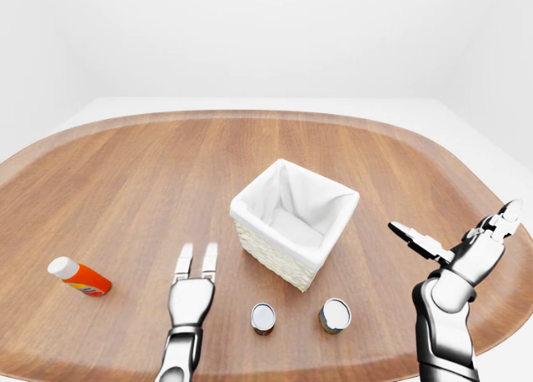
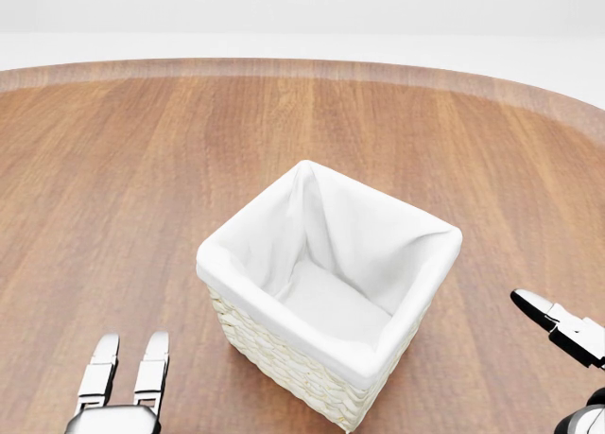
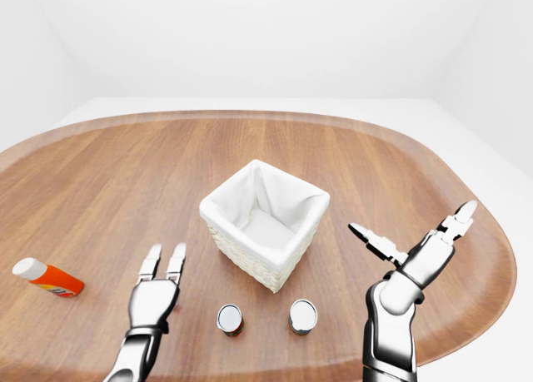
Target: Pick up the alphabet soup and the cream cheese box, and put them in the basket.
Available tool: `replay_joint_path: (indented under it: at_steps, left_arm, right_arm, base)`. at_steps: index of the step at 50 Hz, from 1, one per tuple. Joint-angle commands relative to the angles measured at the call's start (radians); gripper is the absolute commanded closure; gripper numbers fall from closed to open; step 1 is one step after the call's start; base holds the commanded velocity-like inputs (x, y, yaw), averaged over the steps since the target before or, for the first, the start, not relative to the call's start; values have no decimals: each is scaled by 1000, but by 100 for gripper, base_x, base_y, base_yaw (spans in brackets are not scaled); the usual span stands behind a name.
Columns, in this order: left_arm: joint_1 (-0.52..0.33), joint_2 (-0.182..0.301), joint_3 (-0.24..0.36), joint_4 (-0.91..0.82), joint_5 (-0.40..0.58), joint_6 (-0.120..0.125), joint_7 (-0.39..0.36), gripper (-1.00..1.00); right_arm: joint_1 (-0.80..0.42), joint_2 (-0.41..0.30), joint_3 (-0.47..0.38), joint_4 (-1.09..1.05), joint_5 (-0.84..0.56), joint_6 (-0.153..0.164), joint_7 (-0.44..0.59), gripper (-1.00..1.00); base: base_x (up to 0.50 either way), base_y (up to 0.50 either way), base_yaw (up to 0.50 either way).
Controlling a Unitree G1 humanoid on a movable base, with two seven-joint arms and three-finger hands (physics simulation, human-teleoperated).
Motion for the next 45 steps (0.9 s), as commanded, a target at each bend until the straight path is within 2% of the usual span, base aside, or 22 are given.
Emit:
replay_joint_path:
  at_steps: [1, 12, 14, 19, 21, 28, 45]
  left_arm:
    - [-64, 12, -2, 155, -48, 0, 76, -100]
    - [-112, 20, -13, 273, -87, 0, 109, -100]
    - [-121, 21, -11, 286, -91, 0, 115, -100]
    - [-134, 24, -10, 314, -108, 0, 115, -100]
    - [-157, 26, -5, 369, -135, 0, 115, -100]
    - [-226, 28, -12, 540, -177, 0, 115, -100]
    - [-304, 38, -33, 709, -242, 0, 115, -100]
  right_arm:
    - [1, 0, 1, -5, -1, 5, 0, -100]
    - [3, 2, 0, -12, -2, 9, 0, -100]
    - [-3, -1, -1, 14, -2, -11, 0, -100]
    - [1, 0, 1, 2, -2, -3, 0, -100]
    - [-1, -1, 1, 12, -2, -9, 0, -100]
    - [-1, -1, 1, 4, -4, -1, 0, -100]
    - [-2, -1, 2, 3, -6, 1, 0, -100]
  base:
    - [0, 0, 0]
    - [0, 0, 0]
    - [0, 0, 0]
    - [0, 0, 0]
    - [0, 0, 0]
    - [0, 0, 0]
    - [0, 0, 0]
